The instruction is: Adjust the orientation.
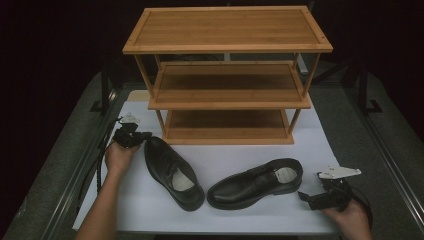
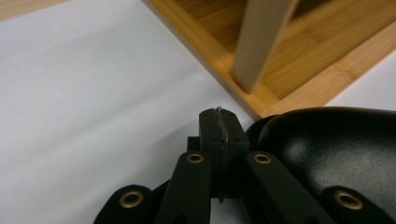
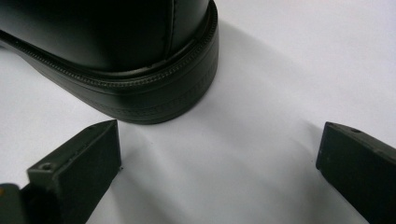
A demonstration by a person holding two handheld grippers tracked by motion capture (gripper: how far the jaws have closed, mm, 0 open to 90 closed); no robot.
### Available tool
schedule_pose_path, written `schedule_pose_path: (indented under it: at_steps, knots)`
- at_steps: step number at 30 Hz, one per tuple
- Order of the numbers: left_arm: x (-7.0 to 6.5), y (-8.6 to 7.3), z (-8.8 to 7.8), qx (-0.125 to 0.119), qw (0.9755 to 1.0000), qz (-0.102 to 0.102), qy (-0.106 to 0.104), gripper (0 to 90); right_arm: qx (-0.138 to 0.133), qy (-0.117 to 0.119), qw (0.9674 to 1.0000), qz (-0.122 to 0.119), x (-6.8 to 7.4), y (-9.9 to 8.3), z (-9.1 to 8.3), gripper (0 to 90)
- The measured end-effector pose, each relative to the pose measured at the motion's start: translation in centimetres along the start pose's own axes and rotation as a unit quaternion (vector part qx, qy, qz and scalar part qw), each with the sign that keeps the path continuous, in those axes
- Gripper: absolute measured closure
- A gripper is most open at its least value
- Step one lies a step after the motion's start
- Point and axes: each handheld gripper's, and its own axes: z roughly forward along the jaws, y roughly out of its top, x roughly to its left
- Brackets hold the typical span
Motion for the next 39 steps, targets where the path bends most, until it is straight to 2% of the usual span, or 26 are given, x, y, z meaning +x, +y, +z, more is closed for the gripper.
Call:
schedule_pose_path:
  at_steps: [5,7,8,9,11,13,17,18,19,22,24,25,29,35,39]
  knots:
    - [0.0,-0.5,-0.7,-0.004,0.9999,-0.011,0.008,90.0,0.0,0.0,1.0,0.0,0.0,0.0,0.0,0.0]
    - [-0.1,-1.0,-1.6,-0.009,0.9998,-0.015,0.012,90.0,-0.001,0.0,1.0,0.0,0.0,0.0,0.0,0.0]
    - [-0.4,-1.6,-2.7,-0.012,0.9995,-0.018,0.021,90.0,0.0,0.0,1.0,0.0,0.0,0.0,0.0,0.0]
    - [-0.4,-1.6,-2.7,-0.012,0.9995,-0.018,0.021,90.0,0.0,0.0,1.0,0.0,0.0,0.0,0.0,0.0]
    - [-0.8,-2.5,-3.8,-0.021,0.999,-0.032,0.021,90.0,0.0,0.0,1.0,0.0,0.0,0.0,0.0,0.0]
    - [-1.4,-3.5,-4.6,-0.018,0.999,-0.033,0.023,90.0,0.0,0.0,1.0,0.0,0.0,0.0,0.0,0.0]
    - [-3.2,-5.3,-5.8,-0.01,0.9989,-0.046,-0.002,90.0,0.0,0.0,1.0,0.0,0.0,0.0,0.0,0.0]
    - [-4.3,-6.0,-6.4,-0.002,0.9991,-0.041,-0.012,90.0,0.0,0.0,1.0,0.0,0.0,0.0,0.0,0.0]
    - [-4.3,-6.0,-6.4,-0.002,0.9991,-0.041,-0.012,90.0,0.0,0.0,1.0,0.0,0.0,0.0,0.0,0.0]
    - [-5.9,-7.1,-7.2,0.002,0.999,-0.037,-0.025,90.0,0.0,0.0,1.0,0.0,0.0,0.0,0.0,0.0]
    - [-6.7,-7.8,-7.7,0.006,0.9991,-0.032,-0.026,90.0,0.0,0.0,1.0,0.0,0.0,0.0,0.0,0.0]
    - [-7.0,-8.4,-8.0,-0.003,0.9985,-0.04,-0.038,90.0,-0.001,0.0,1.0,-0.001,0.0,0.0,0.0,0.0]
    - [-7.0,-8.5,-7.7,-0.002,0.9984,-0.038,-0.043,90.0,0.0,0.0,1.0,0.0,0.0,0.0,0.0,0.0]
    - [-7.2,-7.9,-6.5,0.006,0.9987,-0.021,-0.047,90.0,-0.001,0.0,1.0,-0.002,0.0,0.0,0.0,0.0]
    - [-7.3,-7.5,-6.2,0.01,0.9991,-0.008,-0.041,90.0,0.0,0.0,1.0,0.0,0.0,0.0,0.0,0.0]
